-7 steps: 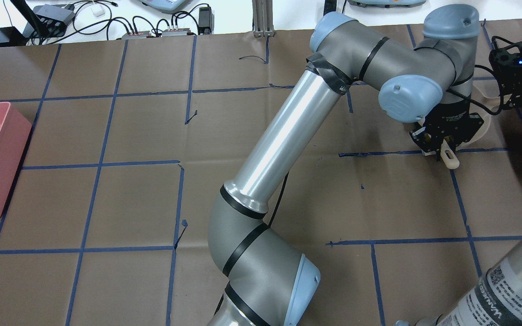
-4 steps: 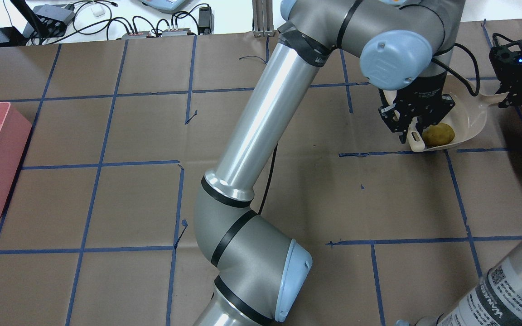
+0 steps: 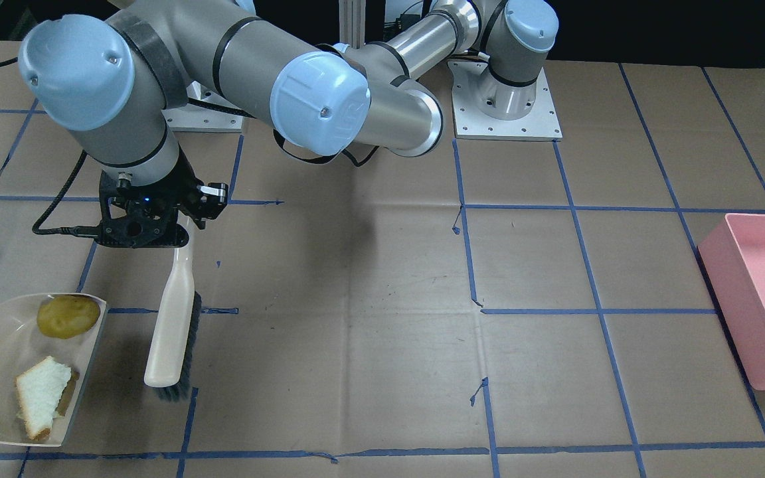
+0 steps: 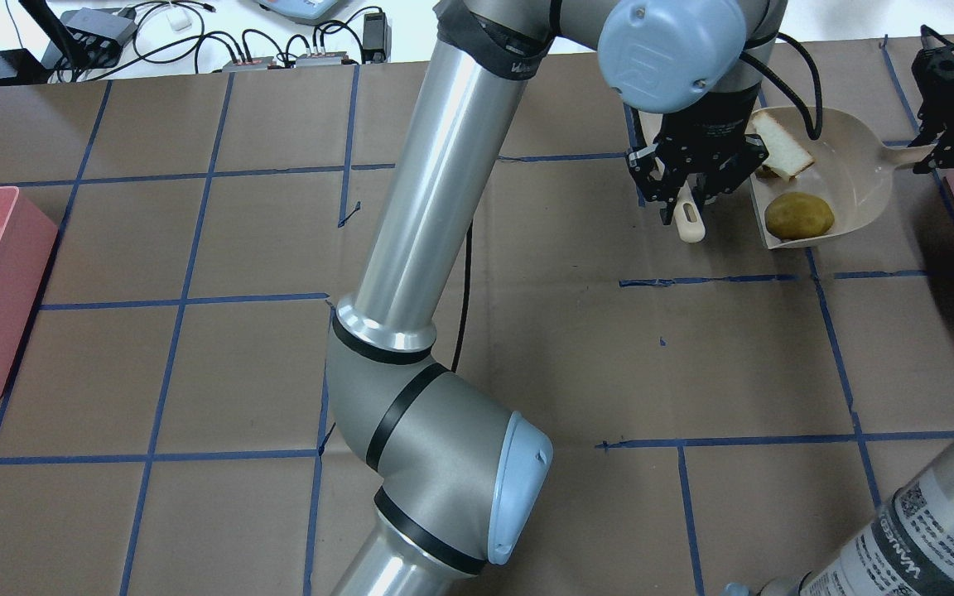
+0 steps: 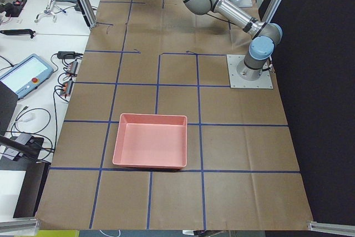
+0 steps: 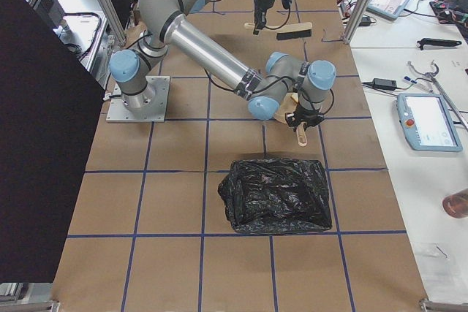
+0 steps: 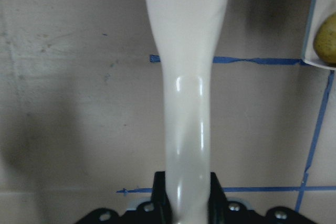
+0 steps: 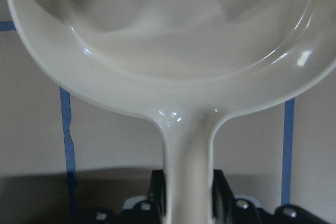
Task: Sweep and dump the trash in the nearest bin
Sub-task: 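Brush the remaining potato toward the dustpan with the left gripper, then carry the dustpan over the bin with the right gripper while the left withdraws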
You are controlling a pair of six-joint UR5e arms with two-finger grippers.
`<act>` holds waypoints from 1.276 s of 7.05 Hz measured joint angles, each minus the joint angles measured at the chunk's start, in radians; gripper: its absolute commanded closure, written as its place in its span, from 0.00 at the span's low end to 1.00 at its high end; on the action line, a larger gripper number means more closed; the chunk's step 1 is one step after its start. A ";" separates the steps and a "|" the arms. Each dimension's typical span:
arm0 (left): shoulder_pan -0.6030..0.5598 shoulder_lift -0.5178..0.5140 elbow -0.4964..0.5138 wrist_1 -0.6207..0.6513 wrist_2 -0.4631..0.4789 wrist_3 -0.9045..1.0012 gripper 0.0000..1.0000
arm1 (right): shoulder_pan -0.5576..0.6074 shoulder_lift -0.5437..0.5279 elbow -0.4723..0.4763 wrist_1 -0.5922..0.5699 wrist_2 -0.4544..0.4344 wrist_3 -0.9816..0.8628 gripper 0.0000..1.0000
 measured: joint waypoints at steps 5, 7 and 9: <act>0.039 -0.069 0.214 -0.100 0.041 0.023 0.94 | -0.060 -0.007 -0.077 0.133 0.065 -0.044 0.98; 0.076 -0.012 0.151 -0.139 0.032 0.103 0.95 | -0.060 0.000 -0.168 0.250 0.081 -0.050 0.98; 0.094 0.107 -0.074 -0.128 0.036 0.178 0.95 | -0.069 0.005 -0.222 0.300 0.074 -0.083 0.98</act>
